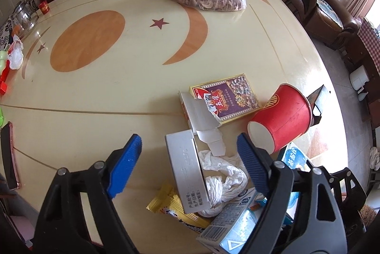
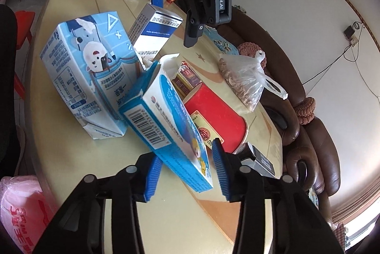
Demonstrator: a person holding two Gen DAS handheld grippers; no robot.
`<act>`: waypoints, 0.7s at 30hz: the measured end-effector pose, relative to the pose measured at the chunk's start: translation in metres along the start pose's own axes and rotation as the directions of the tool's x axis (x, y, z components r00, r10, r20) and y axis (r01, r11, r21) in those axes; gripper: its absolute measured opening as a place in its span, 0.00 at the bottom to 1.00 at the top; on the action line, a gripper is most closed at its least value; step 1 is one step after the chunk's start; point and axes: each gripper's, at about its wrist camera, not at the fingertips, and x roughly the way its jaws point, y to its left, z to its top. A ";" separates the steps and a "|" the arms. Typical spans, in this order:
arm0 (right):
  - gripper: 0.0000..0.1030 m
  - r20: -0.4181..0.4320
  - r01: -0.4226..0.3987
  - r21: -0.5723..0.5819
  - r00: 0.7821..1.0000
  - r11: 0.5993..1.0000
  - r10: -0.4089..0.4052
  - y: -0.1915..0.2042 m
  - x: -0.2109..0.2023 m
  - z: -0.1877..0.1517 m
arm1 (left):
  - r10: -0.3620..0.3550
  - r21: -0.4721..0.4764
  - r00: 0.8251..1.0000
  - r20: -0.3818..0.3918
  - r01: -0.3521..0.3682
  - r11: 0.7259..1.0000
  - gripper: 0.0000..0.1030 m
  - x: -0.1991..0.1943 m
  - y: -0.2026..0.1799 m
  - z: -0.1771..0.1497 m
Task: Collect trash
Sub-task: 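Close the left tool on the white box while the right tool grasps the blue box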
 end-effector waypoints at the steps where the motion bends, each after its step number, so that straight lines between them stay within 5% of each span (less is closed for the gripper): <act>1: 0.33 -0.002 0.001 0.002 1.000 1.000 -0.001 0.001 -0.001 0.000 | 0.002 0.003 1.000 -0.007 -0.002 1.000 0.77 0.002 0.000 0.000; 18: 0.23 0.001 0.064 0.019 0.998 0.998 -0.064 -0.001 0.002 -0.001 | 0.021 0.029 0.996 -0.088 -0.018 0.999 0.42 0.019 -0.007 -0.001; 21: 0.22 0.001 0.058 0.040 0.998 0.998 -0.058 -0.004 -0.001 -0.003 | 0.031 0.035 0.995 -0.092 -0.028 0.999 0.29 0.019 -0.007 -0.002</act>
